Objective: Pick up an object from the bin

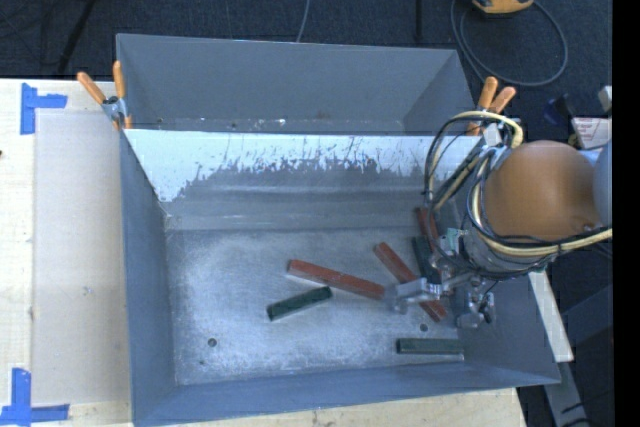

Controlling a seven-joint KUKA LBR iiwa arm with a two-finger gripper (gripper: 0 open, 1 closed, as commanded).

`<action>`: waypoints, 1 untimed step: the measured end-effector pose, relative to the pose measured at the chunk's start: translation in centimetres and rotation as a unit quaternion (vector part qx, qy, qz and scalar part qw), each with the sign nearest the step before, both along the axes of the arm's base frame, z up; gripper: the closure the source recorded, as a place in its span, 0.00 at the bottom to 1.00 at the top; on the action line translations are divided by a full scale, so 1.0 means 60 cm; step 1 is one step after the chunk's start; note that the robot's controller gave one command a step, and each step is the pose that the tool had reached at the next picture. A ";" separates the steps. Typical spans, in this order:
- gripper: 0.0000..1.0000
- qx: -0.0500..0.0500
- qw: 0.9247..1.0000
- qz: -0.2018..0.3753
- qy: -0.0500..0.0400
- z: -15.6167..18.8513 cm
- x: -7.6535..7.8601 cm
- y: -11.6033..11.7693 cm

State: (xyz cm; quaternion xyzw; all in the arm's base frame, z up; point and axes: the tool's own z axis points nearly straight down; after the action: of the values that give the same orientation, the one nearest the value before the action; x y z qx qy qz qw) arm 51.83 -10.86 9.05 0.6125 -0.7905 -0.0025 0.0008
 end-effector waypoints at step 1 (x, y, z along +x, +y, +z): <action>1.00 0.002 1.000 0.004 -0.002 -0.026 0.040 -0.024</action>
Offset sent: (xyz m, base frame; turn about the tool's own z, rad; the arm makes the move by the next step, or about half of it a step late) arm 0.0000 0.0000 0.0000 0.0000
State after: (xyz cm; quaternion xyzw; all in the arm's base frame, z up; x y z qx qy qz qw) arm 54.24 -12.31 7.47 0.6154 -0.7882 -0.0026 -0.0015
